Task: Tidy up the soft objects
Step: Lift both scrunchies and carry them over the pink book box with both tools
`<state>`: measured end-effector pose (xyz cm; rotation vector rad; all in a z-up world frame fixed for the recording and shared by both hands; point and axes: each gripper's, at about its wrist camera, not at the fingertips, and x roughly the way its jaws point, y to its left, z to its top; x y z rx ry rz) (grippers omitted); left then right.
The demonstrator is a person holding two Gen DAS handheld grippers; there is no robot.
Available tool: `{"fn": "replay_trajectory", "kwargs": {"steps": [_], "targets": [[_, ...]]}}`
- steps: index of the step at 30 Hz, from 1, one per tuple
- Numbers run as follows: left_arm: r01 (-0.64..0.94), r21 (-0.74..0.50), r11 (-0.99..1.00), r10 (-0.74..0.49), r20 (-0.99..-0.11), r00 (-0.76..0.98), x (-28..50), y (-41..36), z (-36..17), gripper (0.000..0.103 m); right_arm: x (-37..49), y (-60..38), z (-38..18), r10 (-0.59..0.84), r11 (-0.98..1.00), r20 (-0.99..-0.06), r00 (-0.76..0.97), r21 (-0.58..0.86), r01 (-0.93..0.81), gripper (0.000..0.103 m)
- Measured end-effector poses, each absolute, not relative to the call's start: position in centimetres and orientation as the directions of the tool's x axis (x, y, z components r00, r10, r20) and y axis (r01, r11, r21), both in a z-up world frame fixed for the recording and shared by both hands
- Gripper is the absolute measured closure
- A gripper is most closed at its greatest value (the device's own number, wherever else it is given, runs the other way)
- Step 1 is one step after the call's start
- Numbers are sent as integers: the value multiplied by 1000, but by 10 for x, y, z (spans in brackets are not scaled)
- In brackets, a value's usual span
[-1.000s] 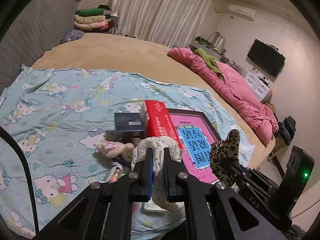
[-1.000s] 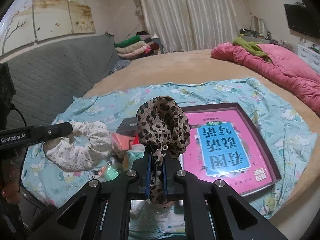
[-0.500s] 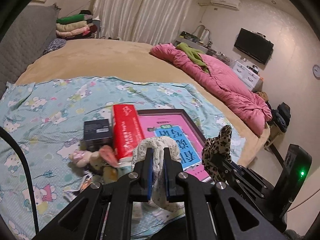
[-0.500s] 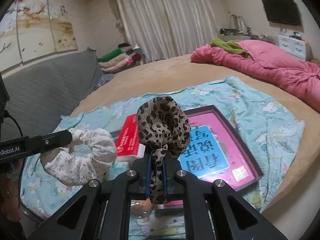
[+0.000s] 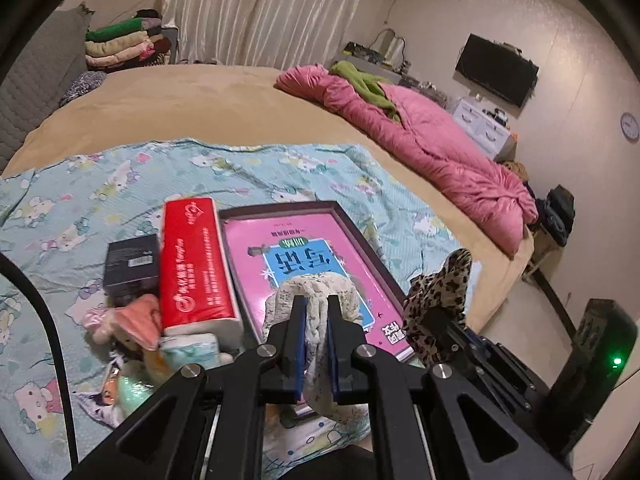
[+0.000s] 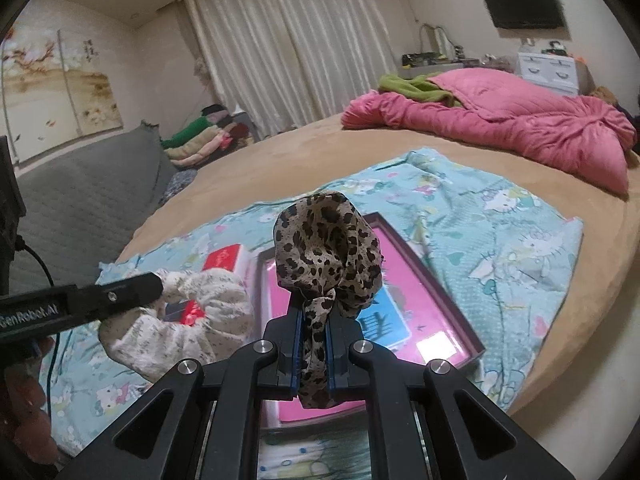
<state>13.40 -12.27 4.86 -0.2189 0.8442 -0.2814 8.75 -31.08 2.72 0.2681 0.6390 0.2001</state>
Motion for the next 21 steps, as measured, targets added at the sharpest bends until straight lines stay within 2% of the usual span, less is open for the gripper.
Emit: {"fn": "replay_trajectory", "kwargs": {"steps": [7,21], "targets": [[170,-288,942,-332,-746,577,154,-150,17,94,98,-323,16,207,966,-582,786,250,-69,94],[181,-219,959,-281,-820,499,178,-180,-41,94,146,-332,-38,48,999,-724,688,52,-15,93]]}}
